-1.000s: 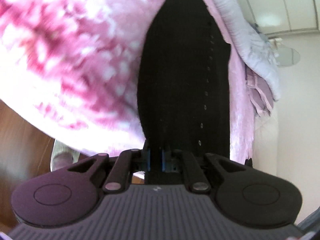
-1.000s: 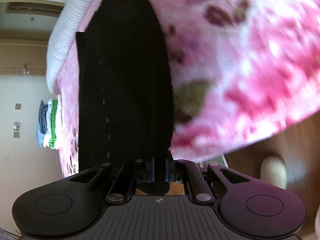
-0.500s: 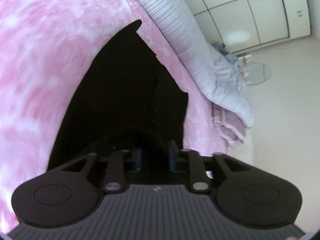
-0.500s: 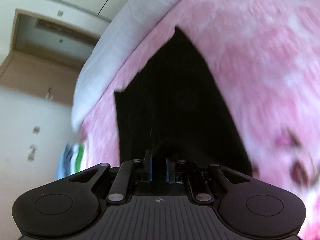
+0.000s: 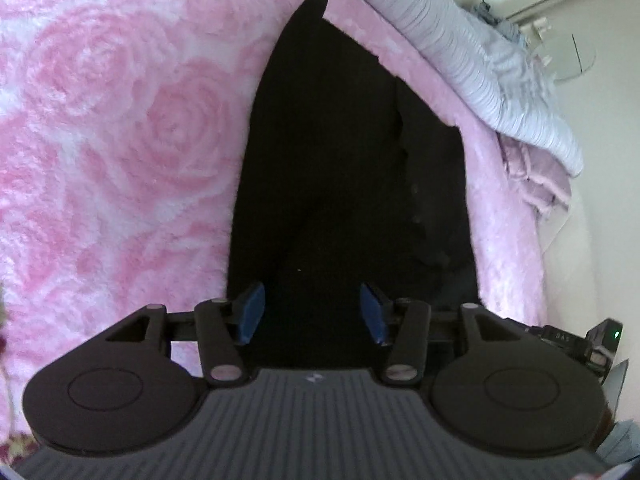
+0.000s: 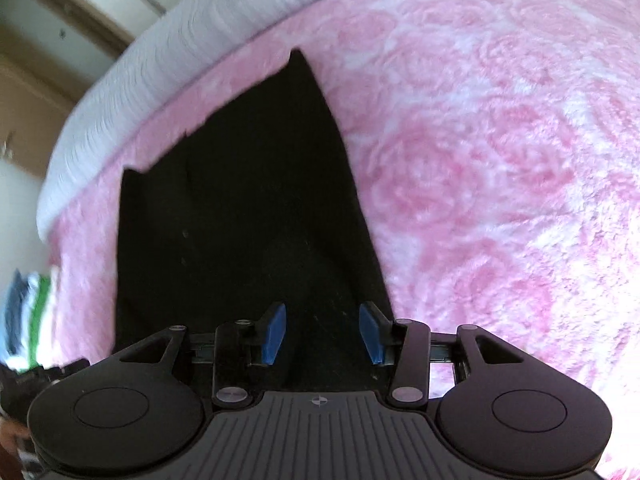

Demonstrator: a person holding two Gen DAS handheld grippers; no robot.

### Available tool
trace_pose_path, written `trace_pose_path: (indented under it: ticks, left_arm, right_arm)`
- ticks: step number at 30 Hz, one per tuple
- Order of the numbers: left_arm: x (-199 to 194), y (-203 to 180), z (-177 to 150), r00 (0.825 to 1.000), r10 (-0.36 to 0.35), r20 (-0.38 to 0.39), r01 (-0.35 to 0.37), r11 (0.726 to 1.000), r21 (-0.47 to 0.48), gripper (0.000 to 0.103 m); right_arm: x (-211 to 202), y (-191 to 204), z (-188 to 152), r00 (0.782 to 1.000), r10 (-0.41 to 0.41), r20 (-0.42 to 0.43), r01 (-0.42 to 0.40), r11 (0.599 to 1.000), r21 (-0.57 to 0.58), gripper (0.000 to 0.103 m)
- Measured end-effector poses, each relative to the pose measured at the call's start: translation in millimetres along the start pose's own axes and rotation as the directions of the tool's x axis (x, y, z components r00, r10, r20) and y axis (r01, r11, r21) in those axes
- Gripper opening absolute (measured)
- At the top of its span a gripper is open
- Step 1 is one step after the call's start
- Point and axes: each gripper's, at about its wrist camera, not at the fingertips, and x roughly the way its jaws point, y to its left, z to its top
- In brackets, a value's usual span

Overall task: Fold clothes
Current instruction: 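Fold the hem with both grippers toward the waist edge near the pillow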

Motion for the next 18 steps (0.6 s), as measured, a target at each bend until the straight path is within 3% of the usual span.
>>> trace_pose_path:
  ticks: [6,7,10,11,12,14,18]
  left_arm:
    - [31,-4,12,0.999,0.017,-0.036,-0.012,0.99,0.138,0.043]
    - [33,-6,13,0.999,0.01,-0.032,-0.005,0.988,0.151,0.039]
    - [35,-11,12,1.0,-0.002,-0.02,0.006,0.981,0.192,0.011]
    - [33,-12,11,1.0,0.0,-0.007,0.002,0.979,0.204,0.007]
    - [31,-12,10,1.0,0.001,0.006,-0.002,0.977,0.215,0.007]
    - [20,-14,6,0.999,-0.011,0.054,-0.001,0.975,0.224,0.005]
    - [-2,-21,5,0.989,-0.04,0.142,0.006,0.973,0.231,0.005]
  right_arm:
    - [34,11,10,1.0,-0.019,-0.004,0.018,0.986,-0.165,0.045]
    - [42,12,13,1.0,-0.021,-0.008,0.019,0.981,-0.191,0.045]
    - [63,12,19,0.999,-0.005,-0.041,-0.006,0.969,-0.245,0.044]
    - [64,14,19,0.999,-0.003,-0.045,-0.009,0.963,-0.27,0.038]
    - [64,16,18,0.999,-0.003,-0.046,-0.011,0.955,-0.297,0.014]
    - [65,20,17,0.999,-0.004,-0.049,-0.014,0.937,-0.35,0.009]
    - [39,22,24,0.998,0.047,0.033,-0.032,0.931,-0.364,0.008]
